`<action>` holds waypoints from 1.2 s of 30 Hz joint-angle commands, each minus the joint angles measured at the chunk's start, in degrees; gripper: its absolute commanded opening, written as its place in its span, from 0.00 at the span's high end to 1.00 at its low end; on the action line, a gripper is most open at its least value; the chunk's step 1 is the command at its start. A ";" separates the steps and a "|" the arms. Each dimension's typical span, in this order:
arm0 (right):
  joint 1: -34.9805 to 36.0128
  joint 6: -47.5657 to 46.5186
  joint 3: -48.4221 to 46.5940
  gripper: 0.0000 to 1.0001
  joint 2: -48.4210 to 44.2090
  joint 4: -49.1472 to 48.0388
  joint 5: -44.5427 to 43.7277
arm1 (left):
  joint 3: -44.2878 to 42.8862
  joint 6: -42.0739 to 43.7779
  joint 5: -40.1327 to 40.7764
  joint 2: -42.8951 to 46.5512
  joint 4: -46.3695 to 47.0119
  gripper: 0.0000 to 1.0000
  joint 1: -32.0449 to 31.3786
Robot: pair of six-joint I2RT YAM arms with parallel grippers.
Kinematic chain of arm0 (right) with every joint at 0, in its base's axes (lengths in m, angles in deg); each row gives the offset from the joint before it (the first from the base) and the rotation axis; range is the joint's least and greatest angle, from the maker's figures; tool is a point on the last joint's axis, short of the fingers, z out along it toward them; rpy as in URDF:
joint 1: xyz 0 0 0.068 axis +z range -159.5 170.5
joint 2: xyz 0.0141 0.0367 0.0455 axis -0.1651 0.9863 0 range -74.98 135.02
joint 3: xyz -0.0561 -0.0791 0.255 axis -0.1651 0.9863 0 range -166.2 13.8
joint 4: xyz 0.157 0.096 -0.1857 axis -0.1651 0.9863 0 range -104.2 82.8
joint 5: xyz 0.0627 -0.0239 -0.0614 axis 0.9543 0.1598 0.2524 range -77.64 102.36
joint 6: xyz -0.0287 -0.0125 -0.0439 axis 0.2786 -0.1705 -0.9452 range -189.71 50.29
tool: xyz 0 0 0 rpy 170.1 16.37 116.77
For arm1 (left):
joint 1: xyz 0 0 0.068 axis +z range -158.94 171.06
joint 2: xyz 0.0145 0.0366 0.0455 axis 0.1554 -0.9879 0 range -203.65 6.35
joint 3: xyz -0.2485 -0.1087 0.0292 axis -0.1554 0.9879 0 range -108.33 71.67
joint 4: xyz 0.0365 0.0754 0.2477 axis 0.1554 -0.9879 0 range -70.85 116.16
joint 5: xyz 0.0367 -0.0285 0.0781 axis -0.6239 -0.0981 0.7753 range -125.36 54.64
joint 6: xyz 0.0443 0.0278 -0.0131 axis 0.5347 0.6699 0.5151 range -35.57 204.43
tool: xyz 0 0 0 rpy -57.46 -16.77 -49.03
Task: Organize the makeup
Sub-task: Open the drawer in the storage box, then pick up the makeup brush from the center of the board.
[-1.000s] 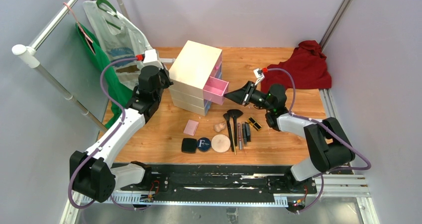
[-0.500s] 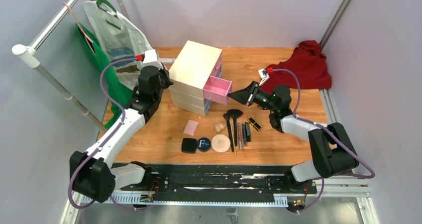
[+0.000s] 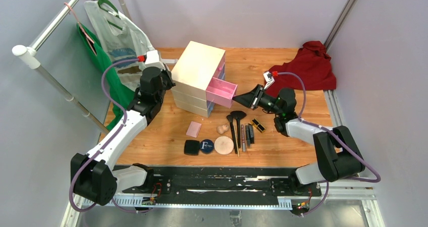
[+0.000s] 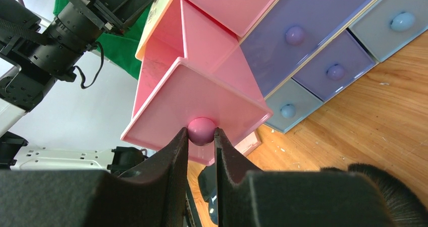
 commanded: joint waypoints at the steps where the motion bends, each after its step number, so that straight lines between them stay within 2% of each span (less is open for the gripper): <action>1: -1.63 -1.64 1.32 0.99 -1.55 0.07 -0.30 | 2.81 -0.32 -2.23 -1.26 -8.39 0.94 0.35; 9: -1.88 -1.91 1.25 0.98 -1.84 0.39 -0.29 | 2.94 -0.40 -2.27 -1.44 -8.19 0.94 0.44; 10: -1.88 -1.91 1.26 0.94 -1.80 0.45 -0.24 | 2.90 -0.44 -2.37 -1.45 -8.15 0.94 0.42; 14: -1.92 -2.15 1.01 0.60 -2.13 0.74 -0.11 | 2.98 -0.44 -2.44 -1.61 -8.10 0.94 0.43; 16: -1.91 -2.49 0.82 0.50 -2.50 1.32 -0.12 | 2.99 -0.46 -2.46 -1.66 -8.05 0.94 0.41; 20: -2.04 -3.16 0.64 0.37 -3.72 2.67 -0.08 | 2.99 -0.53 -2.46 -1.69 -8.07 0.94 0.44; 24: -3.83 -4.06 1.41 0.34 -7.69 5.64 0.03 | 2.81 -0.33 -2.46 -1.39 -8.39 0.94 0.44; 27: -4.98 -7.01 1.51 0.33 -13.30 12.85 -1.01 | 2.73 -0.22 -2.52 -0.94 -8.40 0.94 0.55; 30: -5.04 -12.64 0.47 0.32 -20.34 24.66 -4.01 | 2.43 -0.17 -2.61 -0.65 -8.49 0.93 0.51; 36: -2.45 -25.42 -3.92 0.36 -31.04 50.97 -13.60 | 1.51 0.90 -4.51 0.53 -7.04 0.74 0.52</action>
